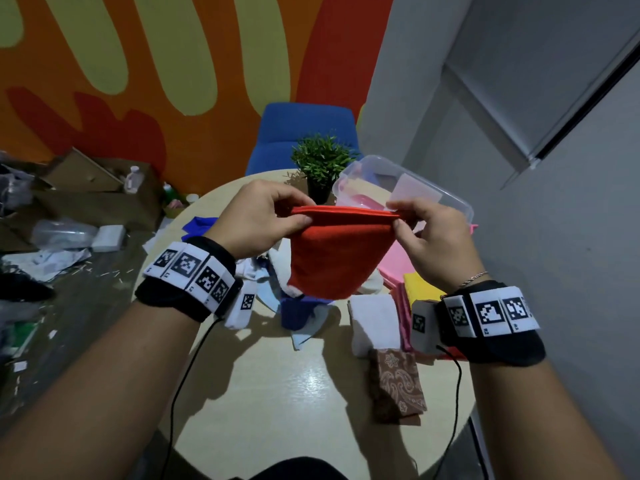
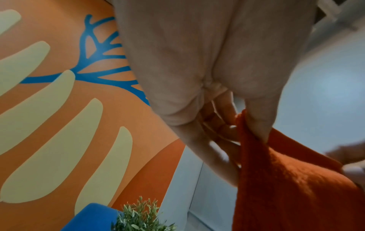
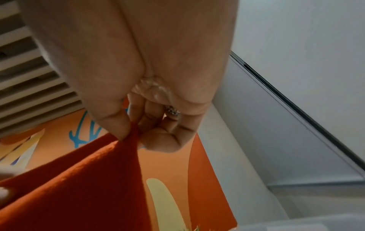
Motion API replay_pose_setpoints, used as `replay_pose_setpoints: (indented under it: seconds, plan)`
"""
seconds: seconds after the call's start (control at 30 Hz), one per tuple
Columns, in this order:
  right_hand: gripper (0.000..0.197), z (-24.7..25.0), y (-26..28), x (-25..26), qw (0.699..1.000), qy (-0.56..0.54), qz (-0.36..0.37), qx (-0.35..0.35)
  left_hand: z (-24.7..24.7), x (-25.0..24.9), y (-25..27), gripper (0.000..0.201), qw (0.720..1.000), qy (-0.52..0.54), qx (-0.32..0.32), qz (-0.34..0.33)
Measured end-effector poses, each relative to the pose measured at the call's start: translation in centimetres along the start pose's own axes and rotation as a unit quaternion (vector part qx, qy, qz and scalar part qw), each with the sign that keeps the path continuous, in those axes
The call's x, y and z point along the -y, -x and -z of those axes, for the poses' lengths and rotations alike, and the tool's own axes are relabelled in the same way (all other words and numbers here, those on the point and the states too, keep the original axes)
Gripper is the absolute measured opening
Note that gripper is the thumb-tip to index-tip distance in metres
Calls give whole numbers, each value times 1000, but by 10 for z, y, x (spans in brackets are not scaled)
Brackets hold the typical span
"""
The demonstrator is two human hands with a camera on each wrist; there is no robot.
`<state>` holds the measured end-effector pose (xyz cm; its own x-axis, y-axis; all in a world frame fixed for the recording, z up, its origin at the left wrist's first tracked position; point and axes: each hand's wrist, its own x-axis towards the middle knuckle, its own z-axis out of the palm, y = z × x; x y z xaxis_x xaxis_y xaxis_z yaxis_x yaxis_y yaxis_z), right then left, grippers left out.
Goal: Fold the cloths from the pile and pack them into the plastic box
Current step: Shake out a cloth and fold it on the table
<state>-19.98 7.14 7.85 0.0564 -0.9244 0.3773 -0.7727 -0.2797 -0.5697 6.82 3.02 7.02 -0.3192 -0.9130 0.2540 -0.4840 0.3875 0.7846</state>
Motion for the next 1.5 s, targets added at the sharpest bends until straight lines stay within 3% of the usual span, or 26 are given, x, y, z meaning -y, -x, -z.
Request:
replay_pose_setpoints:
  seconds: [0.07, 0.17, 0.3, 0.43, 0.5, 0.57, 0.63, 0.77, 0.83, 0.9, 1.03, 1.1, 1.2, 1.23, 1.27, 1.37, 1.43, 1.5]
  plan:
    - [19, 1, 6, -1, 998, -61, -18, 31, 6, -2, 4, 8, 999, 28, 34, -7]
    - [13, -10, 27, -10, 968, -121, -80, 203, -1, 14, 17, 7, 981, 25, 191, 22]
    - [12, -59, 75, -35, 899, -94, -167, 394, -58, 64, 56, 12, 890, -11, 442, 111]
    - [15, -106, 116, -54, 841, -67, -203, 497, -106, 104, 100, 21, 813, 6, 538, 221]
    - [18, -115, 124, -61, 829, -49, -222, 511, -114, 114, 109, 14, 800, 18, 551, 237]
    - [18, -122, 128, -71, 833, -28, -233, 501, -118, 123, 110, 9, 817, 15, 524, 239]
    - [18, -129, 127, -82, 854, -8, -230, 466, -118, 131, 107, 9, 843, 9, 477, 250]
    - [14, -148, 120, -96, 903, 27, -212, 373, -122, 144, 104, 10, 866, 21, 390, 313]
    - [9, -159, 111, -97, 920, 42, -212, 327, -127, 154, 101, 11, 907, -41, 294, 300]
    - [8, -169, 102, -100, 928, 51, -222, 294, -131, 162, 97, 11, 928, -89, 222, 287]
    - [15, -182, 88, -103, 935, 46, -247, 249, -142, 172, 92, 8, 932, -113, 175, 296]
    - [24, -184, 88, -105, 937, 56, -252, 234, -148, 180, 95, 21, 932, -131, 163, 296]
    - [15, -185, 100, -106, 933, 76, -206, 285, -152, 179, 100, 23, 952, -194, 104, 213]
    - [15, -185, 107, -105, 924, 68, -185, 327, -154, 174, 101, 18, 958, -182, 122, 186]
    - [21, -186, 115, -103, 908, 62, -164, 379, -158, 170, 103, 17, 957, -148, 180, 172]
    - [59, -192, 139, -97, 857, 122, -74, 494, -174, 158, 118, 35, 884, -135, 419, 156]
    - [76, -197, 152, -98, 843, 178, -30, 507, -182, 160, 128, 49, 846, -205, 472, 138]
    - [75, -199, 161, -100, 837, 215, 6, 502, -187, 157, 130, 44, 818, -256, 508, 89]
